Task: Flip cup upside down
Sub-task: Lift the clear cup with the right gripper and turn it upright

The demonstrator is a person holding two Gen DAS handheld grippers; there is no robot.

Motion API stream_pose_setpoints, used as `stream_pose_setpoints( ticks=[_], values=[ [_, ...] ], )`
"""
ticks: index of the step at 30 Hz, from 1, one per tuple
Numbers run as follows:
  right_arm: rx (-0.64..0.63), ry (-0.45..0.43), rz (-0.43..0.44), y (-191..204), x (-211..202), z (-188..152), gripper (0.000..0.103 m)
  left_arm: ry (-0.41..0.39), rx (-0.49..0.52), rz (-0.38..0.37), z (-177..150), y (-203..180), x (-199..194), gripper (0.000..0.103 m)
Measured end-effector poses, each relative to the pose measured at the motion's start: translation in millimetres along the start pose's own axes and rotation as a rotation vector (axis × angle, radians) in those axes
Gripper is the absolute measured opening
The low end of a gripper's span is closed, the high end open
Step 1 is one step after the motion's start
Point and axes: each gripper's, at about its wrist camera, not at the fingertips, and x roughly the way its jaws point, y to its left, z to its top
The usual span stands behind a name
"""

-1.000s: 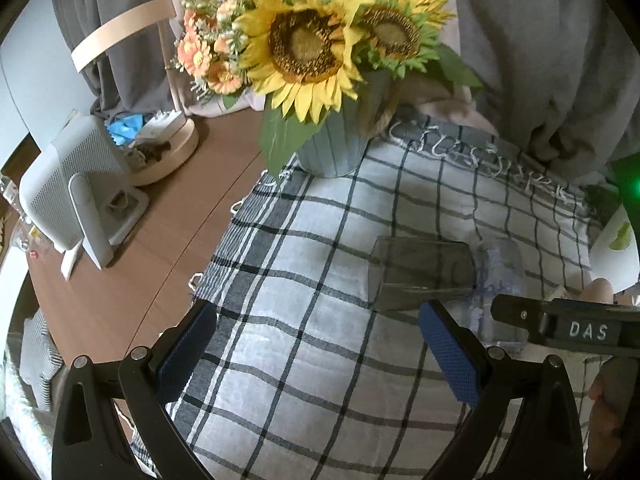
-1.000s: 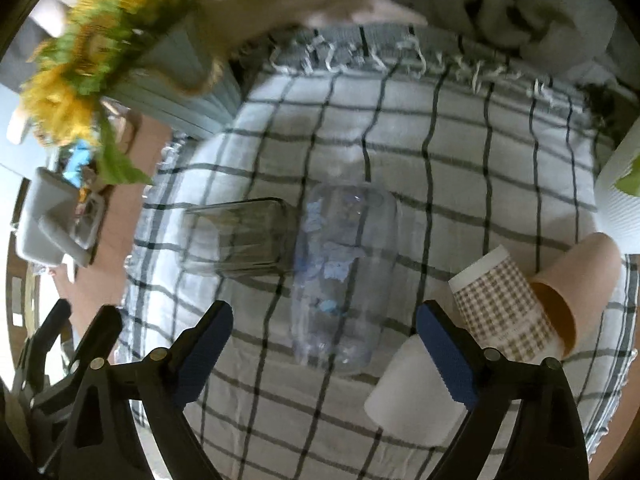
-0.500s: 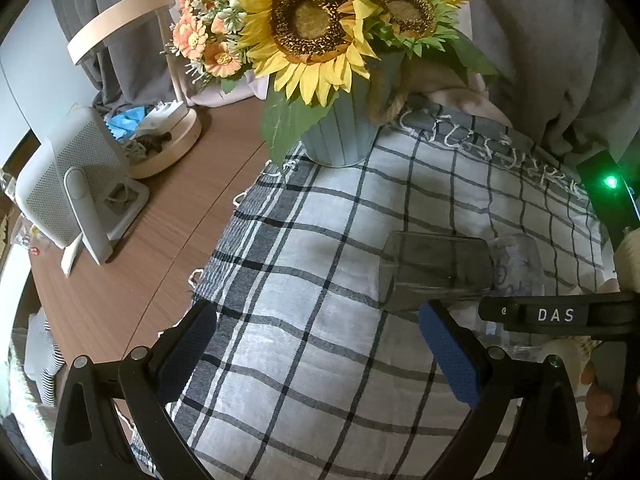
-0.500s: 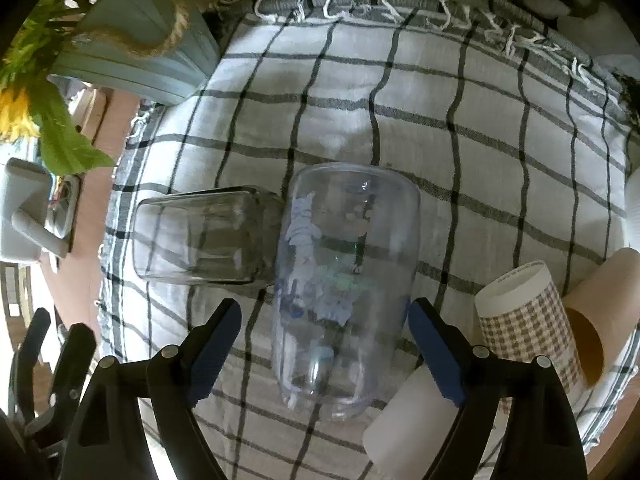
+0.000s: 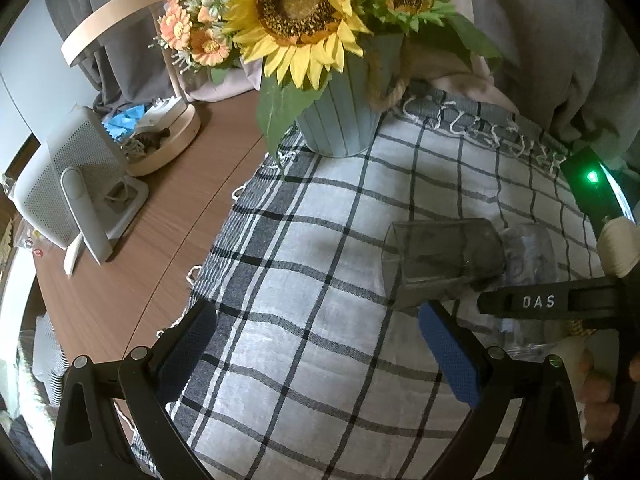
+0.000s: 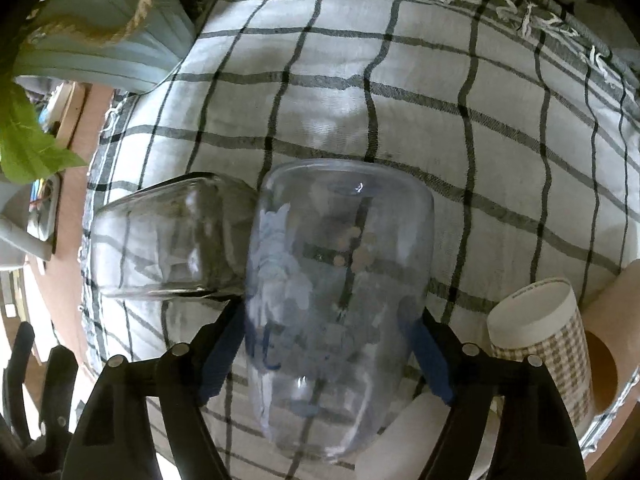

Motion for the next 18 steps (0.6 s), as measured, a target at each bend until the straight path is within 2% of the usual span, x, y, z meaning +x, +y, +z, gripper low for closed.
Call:
stream_pose_setpoints(
  ticks=[1, 10, 11, 15, 18],
  values=[
    [0.008, 0.001, -0.001, -2, 1, 1, 0.072, 0.006, 0.000, -0.003, -1, 0, 2, 0.103],
    [0.047, -0.043, 0.023, -2, -15, -2, 0.071, 0.010, -0.009, -0.014, 0, 6, 1, 0.103],
    [0.047, -0.053, 0.027, 0, -19, -2, 0.071, 0.014, -0.053, 0.003, 0, 7, 0, 0.103],
    [0.040, -0.140, 0.031, 12, -49, -10, 0.071, 0.014, -0.059, -0.011, 0, 14, -4, 0.103],
    [0.039, -0.218, 0.038, 13, -70, -33, 0.071, 0.012, -0.054, -0.020, -2, 18, -9, 0.103]
  ],
)
